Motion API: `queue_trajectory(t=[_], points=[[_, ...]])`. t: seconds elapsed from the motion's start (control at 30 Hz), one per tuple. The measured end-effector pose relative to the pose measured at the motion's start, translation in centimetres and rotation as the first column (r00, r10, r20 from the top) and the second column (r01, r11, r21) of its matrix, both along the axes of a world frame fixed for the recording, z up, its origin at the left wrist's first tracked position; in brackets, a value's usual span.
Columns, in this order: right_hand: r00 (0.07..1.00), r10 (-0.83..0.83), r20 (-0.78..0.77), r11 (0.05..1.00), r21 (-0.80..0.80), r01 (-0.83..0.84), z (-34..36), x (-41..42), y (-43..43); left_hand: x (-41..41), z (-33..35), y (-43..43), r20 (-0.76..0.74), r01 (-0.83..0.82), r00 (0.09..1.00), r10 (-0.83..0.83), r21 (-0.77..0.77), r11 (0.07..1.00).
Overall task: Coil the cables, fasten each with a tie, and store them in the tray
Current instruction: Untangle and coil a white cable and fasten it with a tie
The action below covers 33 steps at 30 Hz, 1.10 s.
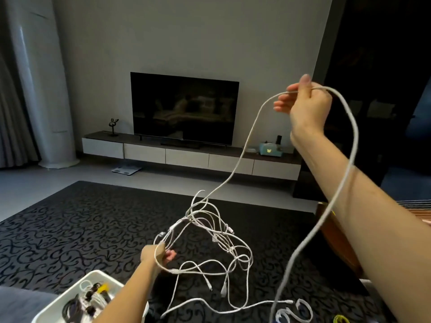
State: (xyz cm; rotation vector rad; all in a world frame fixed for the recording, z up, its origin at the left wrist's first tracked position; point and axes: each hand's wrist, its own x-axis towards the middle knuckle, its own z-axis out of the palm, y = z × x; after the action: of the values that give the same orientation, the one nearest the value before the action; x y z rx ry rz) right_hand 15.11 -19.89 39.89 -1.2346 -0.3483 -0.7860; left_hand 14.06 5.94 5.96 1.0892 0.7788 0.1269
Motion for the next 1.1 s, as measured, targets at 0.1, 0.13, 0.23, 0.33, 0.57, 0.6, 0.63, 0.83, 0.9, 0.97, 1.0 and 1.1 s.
queue_trajectory(t=[0.1, 0.13, 0.23, 0.33, 0.57, 0.6, 0.63, 0.83, 0.9, 0.97, 1.0, 1.1], points=[[0.989, 0.127, -0.074, 0.984, -0.114, -0.135, -1.8, -0.5, 1.2, -0.8, 1.7, -0.7, -0.039, 0.121, 0.992, -0.122, -0.033, 0.992], [0.98, 0.16, -0.116, 0.97, -0.164, -0.177, -2.5, -0.7, 1.6, -1.1, 2.7, -0.6, -0.057, 0.194, 0.979, -0.196, -0.037, 0.98], [0.937, 0.281, -0.209, 0.916, -0.232, -0.326, -4.1, -1.0, 2.9, -0.9, 5.1, 0.2, -0.291, 0.349, 0.934, -0.209, 0.613, 0.709], [0.894, 0.379, -0.237, 0.869, -0.241, -0.432, -4.4, -1.9, 4.0, -0.8, 7.6, -2.2, -0.272, 0.325, 0.924, -0.268, 0.929, 0.177], [0.906, 0.418, -0.061, 0.865, -0.28, -0.417, -2.4, -4.2, 2.9, 1.3, 3.5, -6.4, -0.232, 0.323, 0.866, -0.442, 0.936, 0.142], [0.923, 0.385, -0.019, 0.891, -0.255, -0.377, -1.9, -4.1, 2.0, 1.1, 2.9, -5.7, -0.162, 0.298, 0.885, -0.436, 0.917, 0.265], [0.936, 0.351, 0.017, 0.918, -0.206, -0.34, -1.5, -3.9, 0.9, 0.8, 2.1, -5.0, -0.117, 0.292, 0.904, -0.411, 0.872, 0.393], [0.984, 0.179, -0.011, 0.971, -0.159, -0.178, -5.6, -2.1, -2.7, -1.3, -0.5, -0.8, -0.077, 0.152, 0.987, -0.141, 0.732, 0.664], [0.972, 0.211, -0.105, 0.877, -0.418, -0.236, -9.8, -2.1, -2.4, -1.5, 0.4, -0.8, 0.019, 0.092, 0.991, -0.13, 0.609, 0.788], [0.905, 0.29, -0.31, 0.657, -0.623, -0.424, -13.7, -2.5, -2.7, -1.3, 1.6, -0.9, 0.106, 0.05, 0.985, -0.137, 0.584, 0.81], [0.847, 0.286, -0.448, 0.49, -0.691, -0.531, -15.3, -2.7, -3.2, -1.1, 2.1, -0.9, 0.127, 0.041, 0.981, -0.147, 0.603, 0.797], [0.736, 0.062, -0.674, 0.0, -0.737, -0.676, -19.0, -3.2, -4.2, -0.9, 3.7, -1.0, 0.196, 0.01, 0.966, -0.171, 0.628, 0.778]])
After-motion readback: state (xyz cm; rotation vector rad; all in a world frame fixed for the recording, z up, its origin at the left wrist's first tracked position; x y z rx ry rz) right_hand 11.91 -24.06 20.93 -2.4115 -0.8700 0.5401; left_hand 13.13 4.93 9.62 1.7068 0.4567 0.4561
